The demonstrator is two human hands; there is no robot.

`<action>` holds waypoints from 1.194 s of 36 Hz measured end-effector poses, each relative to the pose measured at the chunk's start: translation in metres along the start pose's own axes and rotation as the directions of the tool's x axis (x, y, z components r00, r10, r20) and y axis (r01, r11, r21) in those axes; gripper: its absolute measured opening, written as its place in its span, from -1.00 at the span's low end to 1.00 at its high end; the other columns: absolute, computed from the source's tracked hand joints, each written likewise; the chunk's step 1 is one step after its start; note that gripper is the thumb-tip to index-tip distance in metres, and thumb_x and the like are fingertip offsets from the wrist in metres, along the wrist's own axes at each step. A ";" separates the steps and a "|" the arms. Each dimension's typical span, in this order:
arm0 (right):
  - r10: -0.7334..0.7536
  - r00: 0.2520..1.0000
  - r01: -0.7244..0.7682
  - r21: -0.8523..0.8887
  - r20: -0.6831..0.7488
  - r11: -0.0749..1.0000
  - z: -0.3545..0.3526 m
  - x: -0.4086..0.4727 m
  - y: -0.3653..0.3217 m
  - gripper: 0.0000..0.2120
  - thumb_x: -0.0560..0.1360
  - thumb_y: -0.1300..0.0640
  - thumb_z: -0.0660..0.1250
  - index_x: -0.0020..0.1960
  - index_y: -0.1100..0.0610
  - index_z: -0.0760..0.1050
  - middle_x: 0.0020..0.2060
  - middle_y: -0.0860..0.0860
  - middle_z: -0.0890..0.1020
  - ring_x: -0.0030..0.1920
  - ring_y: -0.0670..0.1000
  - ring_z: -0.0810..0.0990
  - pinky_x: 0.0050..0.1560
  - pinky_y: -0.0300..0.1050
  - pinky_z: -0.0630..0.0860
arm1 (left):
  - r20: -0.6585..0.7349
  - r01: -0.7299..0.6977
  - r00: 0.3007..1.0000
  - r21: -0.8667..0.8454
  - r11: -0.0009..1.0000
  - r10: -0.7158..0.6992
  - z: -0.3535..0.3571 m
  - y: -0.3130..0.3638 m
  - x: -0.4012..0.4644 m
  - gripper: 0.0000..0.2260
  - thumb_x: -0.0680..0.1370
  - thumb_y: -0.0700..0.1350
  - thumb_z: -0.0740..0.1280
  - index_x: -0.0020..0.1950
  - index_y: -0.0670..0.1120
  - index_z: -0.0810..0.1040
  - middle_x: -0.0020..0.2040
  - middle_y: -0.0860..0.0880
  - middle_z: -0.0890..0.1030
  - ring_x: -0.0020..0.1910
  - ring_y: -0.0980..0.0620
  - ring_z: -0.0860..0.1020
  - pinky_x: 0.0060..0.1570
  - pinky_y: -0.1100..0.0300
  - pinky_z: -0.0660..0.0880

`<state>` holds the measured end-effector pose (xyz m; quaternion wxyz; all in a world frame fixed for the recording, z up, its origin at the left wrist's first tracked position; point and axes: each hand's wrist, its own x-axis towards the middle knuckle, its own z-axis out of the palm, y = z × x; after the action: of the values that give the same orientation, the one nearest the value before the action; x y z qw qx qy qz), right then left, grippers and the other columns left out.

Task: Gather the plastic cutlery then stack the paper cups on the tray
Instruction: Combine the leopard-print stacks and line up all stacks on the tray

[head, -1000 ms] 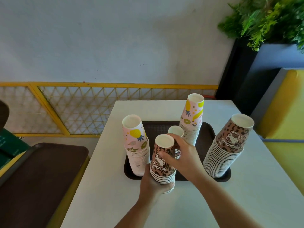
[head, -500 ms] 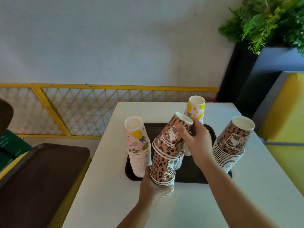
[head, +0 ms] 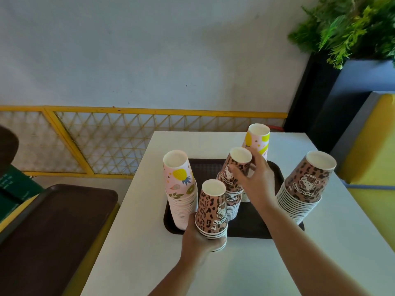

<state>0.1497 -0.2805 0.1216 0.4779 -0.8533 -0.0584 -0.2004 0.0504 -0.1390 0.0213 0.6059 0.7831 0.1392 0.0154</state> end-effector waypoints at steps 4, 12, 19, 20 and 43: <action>-0.063 0.997 0.064 0.018 -0.042 0.998 -0.001 -0.019 -0.009 -0.37 0.35 -0.07 0.43 0.34 0.10 0.34 0.22 -0.04 0.47 0.15 -0.15 0.41 0.04 -0.35 0.36 | 0.002 -0.005 1.000 -0.014 1.000 0.005 0.001 0.001 0.000 -0.30 -0.01 0.17 0.51 0.10 0.20 0.40 -0.01 0.23 0.60 -0.02 0.34 0.55 -0.10 0.51 0.44; -0.037 0.972 0.014 0.102 0.232 0.995 0.010 -0.068 -0.017 -0.28 0.22 -0.23 0.42 0.31 -0.01 0.34 0.19 -0.13 0.50 0.19 -0.18 0.46 0.17 -0.44 0.35 | -0.003 -0.028 1.000 -0.016 0.999 0.028 0.004 0.002 0.002 -0.21 0.02 0.10 0.54 0.23 0.08 0.42 0.04 0.11 0.64 0.03 0.17 0.60 0.04 0.17 0.56; 0.007 0.975 -0.026 0.083 0.221 0.996 0.011 -0.069 -0.012 -0.35 0.24 -0.14 0.45 0.28 0.04 0.42 0.12 -0.10 0.58 0.12 -0.13 0.55 0.14 -0.24 0.49 | 0.001 -0.040 0.999 0.006 0.999 0.040 0.006 0.004 0.000 -0.27 0.02 0.13 0.53 0.16 0.10 0.43 0.01 0.15 0.63 0.00 0.26 0.58 -0.04 0.42 0.51; 0.014 0.977 -0.035 0.096 0.211 0.995 0.010 -0.068 -0.013 -0.34 0.22 -0.19 0.40 0.26 0.03 0.42 0.10 -0.11 0.58 0.10 -0.15 0.55 0.12 -0.29 0.48 | 0.000 -0.051 0.999 0.019 0.999 0.051 0.006 0.005 -0.001 -0.27 0.02 0.15 0.52 0.16 0.09 0.43 0.01 0.16 0.62 0.00 0.29 0.57 -0.09 0.50 0.47; -0.053 0.983 0.095 0.237 -0.178 0.967 -0.025 0.012 -0.048 -0.53 0.38 0.05 0.43 0.24 0.08 0.41 0.07 -0.07 0.54 0.04 -0.22 0.53 0.05 -0.36 0.50 | -0.015 -0.048 0.999 0.067 0.997 0.049 0.001 0.001 -0.002 -0.30 0.15 -0.03 0.62 0.19 0.13 0.37 0.01 0.17 0.59 -0.01 0.26 0.55 -0.15 0.57 0.43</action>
<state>0.1396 -0.2770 0.1764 0.5745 -0.7650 -0.0737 -0.2816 0.0492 -0.1408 0.0222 0.5777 0.8059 0.1256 0.0317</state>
